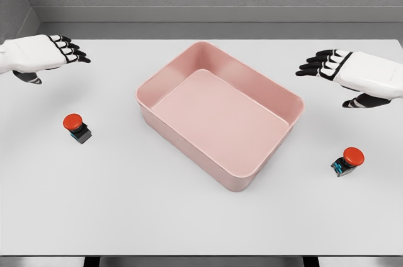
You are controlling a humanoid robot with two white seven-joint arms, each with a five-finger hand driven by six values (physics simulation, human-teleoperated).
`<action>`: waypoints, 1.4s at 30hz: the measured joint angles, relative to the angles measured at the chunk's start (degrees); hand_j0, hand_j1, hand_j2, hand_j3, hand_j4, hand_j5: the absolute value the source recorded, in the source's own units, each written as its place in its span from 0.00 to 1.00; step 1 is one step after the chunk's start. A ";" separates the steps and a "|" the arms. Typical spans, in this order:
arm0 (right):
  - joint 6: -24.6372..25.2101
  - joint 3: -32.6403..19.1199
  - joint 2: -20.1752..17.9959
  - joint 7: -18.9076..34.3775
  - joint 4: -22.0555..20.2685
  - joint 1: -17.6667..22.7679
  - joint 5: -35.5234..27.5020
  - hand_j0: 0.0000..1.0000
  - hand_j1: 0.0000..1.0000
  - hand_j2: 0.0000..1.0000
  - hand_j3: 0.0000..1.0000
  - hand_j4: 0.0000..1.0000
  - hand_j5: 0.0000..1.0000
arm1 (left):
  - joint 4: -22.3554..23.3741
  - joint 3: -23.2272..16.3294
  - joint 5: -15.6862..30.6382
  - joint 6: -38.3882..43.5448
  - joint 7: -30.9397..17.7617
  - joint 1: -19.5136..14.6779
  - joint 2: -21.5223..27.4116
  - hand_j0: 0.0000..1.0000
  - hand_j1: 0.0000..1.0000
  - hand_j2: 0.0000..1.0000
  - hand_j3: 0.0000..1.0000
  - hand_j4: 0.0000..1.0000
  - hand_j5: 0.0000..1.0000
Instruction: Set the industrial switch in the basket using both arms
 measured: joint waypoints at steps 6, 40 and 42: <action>-0.02 -1.62 -4.51 0.01 0.05 5.02 0.12 1.00 1.00 1.00 1.00 1.00 1.00 | -0.05 -0.15 -0.09 0.00 0.00 1.05 0.08 1.00 1.00 1.00 1.00 1.00 1.00; -0.03 -3.97 -5.98 7.66 -1.98 17.14 1.90 1.00 1.00 1.00 1.00 1.00 1.00 | -16.15 -0.64 1.65 0.00 0.23 5.71 9.72 1.00 1.00 1.00 1.00 1.00 1.00; -0.02 -3.98 -5.90 7.67 -2.00 17.14 1.90 1.00 1.00 1.00 1.00 1.00 1.00 | -16.92 -0.74 1.64 0.00 0.24 5.98 9.70 1.00 1.00 1.00 1.00 1.00 1.00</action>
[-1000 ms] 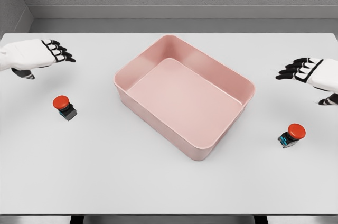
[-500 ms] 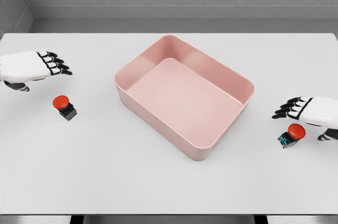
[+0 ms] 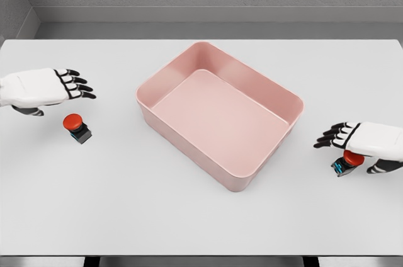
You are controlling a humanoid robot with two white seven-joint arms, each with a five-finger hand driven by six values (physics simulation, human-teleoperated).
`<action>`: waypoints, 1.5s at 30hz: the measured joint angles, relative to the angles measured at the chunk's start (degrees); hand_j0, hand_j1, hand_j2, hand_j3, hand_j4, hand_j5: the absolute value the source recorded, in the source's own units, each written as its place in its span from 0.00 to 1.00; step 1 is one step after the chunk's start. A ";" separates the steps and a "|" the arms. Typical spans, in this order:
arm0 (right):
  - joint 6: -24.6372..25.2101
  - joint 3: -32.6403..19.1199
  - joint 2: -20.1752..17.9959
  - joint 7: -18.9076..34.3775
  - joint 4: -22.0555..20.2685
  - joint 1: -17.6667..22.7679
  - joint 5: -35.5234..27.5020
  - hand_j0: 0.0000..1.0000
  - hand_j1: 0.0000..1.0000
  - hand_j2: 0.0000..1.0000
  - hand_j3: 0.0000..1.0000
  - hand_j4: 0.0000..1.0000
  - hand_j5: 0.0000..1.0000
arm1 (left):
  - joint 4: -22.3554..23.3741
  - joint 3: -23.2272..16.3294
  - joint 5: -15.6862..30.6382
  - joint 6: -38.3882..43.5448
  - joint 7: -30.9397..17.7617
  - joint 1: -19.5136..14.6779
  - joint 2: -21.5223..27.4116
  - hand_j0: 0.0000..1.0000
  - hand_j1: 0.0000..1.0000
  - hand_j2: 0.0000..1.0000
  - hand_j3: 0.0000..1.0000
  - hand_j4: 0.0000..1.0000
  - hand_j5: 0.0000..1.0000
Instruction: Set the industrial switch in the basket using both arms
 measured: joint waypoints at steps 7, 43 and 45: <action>0.00 0.01 1.25 0.69 -0.28 0.00 -0.01 1.00 1.00 1.00 1.00 1.00 1.00 | -1.89 -2.47 0.01 0.00 0.18 -0.09 0.30 1.00 1.00 1.00 1.00 1.00 1.00; -0.02 -6.73 4.07 5.00 -0.35 5.62 0.03 0.67 0.67 0.67 0.67 0.67 0.67 | -3.54 -6.35 -0.16 0.01 0.56 0.00 -0.25 0.84 0.84 0.84 0.84 0.84 0.84; -0.02 -7.09 4.26 5.38 -0.35 5.71 0.03 0.64 0.64 0.64 0.64 0.64 0.64 | -3.49 -6.39 -0.21 0.00 0.56 -0.09 -0.21 0.83 0.83 0.83 0.83 0.83 0.83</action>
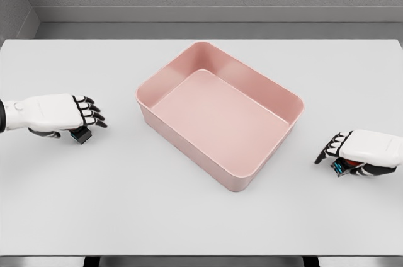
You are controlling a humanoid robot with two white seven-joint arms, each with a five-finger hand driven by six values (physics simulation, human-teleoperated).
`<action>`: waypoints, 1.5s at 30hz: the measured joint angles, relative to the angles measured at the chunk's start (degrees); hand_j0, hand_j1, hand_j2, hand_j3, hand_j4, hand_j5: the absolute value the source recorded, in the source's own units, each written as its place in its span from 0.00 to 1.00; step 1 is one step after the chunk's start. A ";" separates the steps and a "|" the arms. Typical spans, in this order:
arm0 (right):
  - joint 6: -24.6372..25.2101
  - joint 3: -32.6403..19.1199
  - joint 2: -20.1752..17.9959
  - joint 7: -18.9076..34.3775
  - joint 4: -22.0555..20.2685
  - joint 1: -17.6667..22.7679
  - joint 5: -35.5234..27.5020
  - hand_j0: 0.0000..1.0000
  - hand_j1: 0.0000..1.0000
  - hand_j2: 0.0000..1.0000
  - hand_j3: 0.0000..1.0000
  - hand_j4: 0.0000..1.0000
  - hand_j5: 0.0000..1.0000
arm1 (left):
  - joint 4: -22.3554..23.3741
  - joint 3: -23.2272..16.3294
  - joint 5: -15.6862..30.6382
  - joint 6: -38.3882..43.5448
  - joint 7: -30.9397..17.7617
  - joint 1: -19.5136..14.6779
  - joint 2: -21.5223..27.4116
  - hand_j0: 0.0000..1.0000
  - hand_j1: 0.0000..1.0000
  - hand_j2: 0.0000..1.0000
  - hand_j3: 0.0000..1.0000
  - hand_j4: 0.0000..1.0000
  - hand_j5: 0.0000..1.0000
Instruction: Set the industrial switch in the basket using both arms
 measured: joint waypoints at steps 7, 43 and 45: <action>0.08 -2.09 0.37 0.74 0.00 1.41 -0.26 0.57 0.57 0.57 0.57 0.57 0.57 | 0.04 0.03 -0.02 0.00 0.02 -0.09 -0.05 0.77 0.77 0.77 0.77 0.77 0.77; -0.01 -2.95 0.08 0.09 -0.65 -5.63 -5.72 0.44 0.44 0.44 0.44 0.44 0.44 | -0.02 1.10 0.83 0.00 1.57 -4.39 -1.36 0.51 0.51 0.51 0.51 0.51 0.51; -0.01 -2.95 -0.39 0.09 -0.72 -6.06 -6.67 0.44 0.44 0.44 0.44 0.44 0.44 | -0.03 1.13 1.03 0.00 1.73 -5.19 -1.67 0.51 0.51 0.51 0.51 0.51 0.51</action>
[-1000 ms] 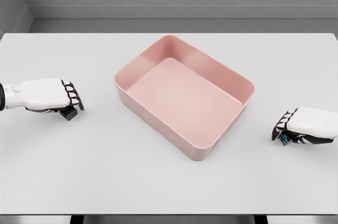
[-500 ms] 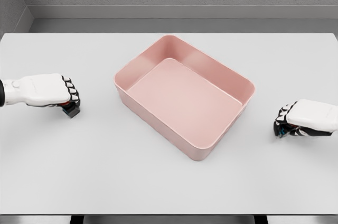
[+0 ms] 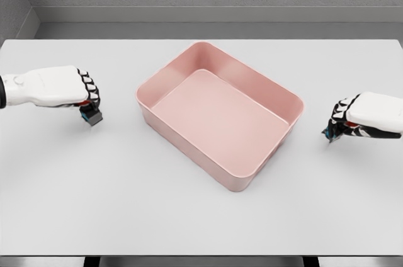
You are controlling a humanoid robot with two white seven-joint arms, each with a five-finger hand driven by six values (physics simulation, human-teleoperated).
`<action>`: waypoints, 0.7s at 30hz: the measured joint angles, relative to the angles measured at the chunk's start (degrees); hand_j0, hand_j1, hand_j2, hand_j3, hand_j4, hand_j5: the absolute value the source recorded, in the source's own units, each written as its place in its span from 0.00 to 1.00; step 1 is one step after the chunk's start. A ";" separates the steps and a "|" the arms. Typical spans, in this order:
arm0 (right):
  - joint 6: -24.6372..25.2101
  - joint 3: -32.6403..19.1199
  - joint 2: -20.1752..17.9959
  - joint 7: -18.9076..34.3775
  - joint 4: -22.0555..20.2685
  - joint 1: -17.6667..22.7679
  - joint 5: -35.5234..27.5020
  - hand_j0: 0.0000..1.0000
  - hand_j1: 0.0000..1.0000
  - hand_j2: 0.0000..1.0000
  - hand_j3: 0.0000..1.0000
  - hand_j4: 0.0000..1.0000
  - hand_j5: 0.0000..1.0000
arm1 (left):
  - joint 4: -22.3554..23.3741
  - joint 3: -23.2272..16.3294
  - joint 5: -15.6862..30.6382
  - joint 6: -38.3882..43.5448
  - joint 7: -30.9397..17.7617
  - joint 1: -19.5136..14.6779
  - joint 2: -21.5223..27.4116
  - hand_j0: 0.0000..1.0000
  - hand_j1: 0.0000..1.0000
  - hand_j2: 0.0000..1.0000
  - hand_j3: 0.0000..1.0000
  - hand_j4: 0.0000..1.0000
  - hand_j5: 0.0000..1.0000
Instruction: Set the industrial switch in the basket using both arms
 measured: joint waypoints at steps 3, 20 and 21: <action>-0.01 0.00 -1.01 -0.01 -0.22 -1.67 -0.96 0.44 0.44 0.44 0.44 0.44 0.44 | -0.01 0.02 0.27 0.00 0.43 -1.23 -0.68 0.51 0.51 0.51 0.51 0.51 0.51; -0.01 0.39 -0.25 -0.74 -1.28 -13.97 -4.71 0.46 0.46 0.46 0.46 0.46 0.46 | -0.03 0.13 1.83 0.02 3.24 -7.47 -3.36 0.51 0.51 0.51 0.51 0.51 0.51; -0.04 0.50 0.28 -0.74 -1.29 -14.50 -4.70 0.46 0.46 0.46 0.46 0.46 0.46 | -0.06 0.11 1.78 0.03 3.47 -7.99 -3.71 0.51 0.51 0.51 0.51 0.51 0.51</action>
